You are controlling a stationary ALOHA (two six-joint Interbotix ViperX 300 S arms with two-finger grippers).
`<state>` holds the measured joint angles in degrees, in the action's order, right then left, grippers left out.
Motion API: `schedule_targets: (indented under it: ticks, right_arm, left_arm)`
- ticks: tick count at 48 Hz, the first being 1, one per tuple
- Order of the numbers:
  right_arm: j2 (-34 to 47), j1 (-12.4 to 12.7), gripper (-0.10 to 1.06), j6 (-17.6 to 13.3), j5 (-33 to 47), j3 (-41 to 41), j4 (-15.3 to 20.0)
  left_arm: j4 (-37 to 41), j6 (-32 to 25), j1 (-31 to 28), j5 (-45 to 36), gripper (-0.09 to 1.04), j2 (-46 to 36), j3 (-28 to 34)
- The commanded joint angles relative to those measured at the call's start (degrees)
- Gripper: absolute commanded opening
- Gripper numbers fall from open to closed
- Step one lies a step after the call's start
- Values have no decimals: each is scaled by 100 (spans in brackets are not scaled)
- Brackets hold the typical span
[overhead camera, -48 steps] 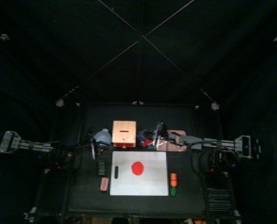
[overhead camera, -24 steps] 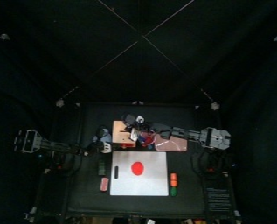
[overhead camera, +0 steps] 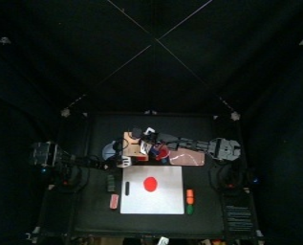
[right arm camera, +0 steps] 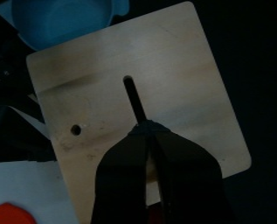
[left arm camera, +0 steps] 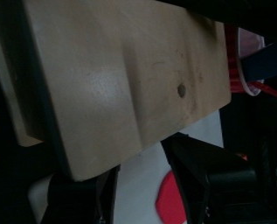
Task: Get the cutter from the drawer then cut the dough then place the extra dough in the bowl
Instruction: Open the drawer
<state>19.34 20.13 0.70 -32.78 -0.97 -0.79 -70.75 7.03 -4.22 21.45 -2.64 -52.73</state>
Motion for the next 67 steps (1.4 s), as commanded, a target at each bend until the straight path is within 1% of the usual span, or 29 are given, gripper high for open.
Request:
schedule_targets:
  ticks: [1, 7, 11, 23, 27, 32, 36, 43, 51, 57, 63, 67]
  right_arm:
    - [-114, 35, 3, 9, 0, -105, -9]
    - [-114, 26, 3, 9, 0, -105, -9]
    - [-114, 26, 3, 0, 0, -97, -9]
    - [-105, 18, 3, 9, 0, -105, -9]
    - [-79, 9, 3, 9, 0, -97, 0]
    - [-62, 0, 3, 18, 0, -88, -9]
    - [-35, 0, 3, 18, 0, -105, -9]
    - [-35, 0, 3, 18, 0, -88, -9]
    - [-35, 0, 3, 18, -9, -70, -18]
    - [-35, 0, 3, 9, -44, -53, -35]
    - [-35, 0, 3, -26, -53, -79, -35]
    - [-44, 18, 3, -35, -53, -88, -35]
  left_arm:
    - [-26, -18, -26, 18, 72, -26, 132]
    - [-35, -18, -26, 9, 60, 26, 123]
    - [-44, -18, -9, -35, 56, 44, 123]
    - [-79, -35, 9, -88, 57, 141, 167]
    - [-70, -35, 9, -132, 62, 211, 202]
    - [-88, -26, 0, -202, 72, 220, 202]
    - [-97, -18, -18, -229, 75, 246, 211]
    - [-114, -26, -26, -229, 72, 299, 264]
    - [-149, -18, 9, -229, 59, 299, 255]
    - [-246, -18, 44, -229, 57, 299, 246]
    - [-448, -18, 396, -158, 57, 299, 246]
    - [-650, -18, 677, 35, 57, 299, 264]
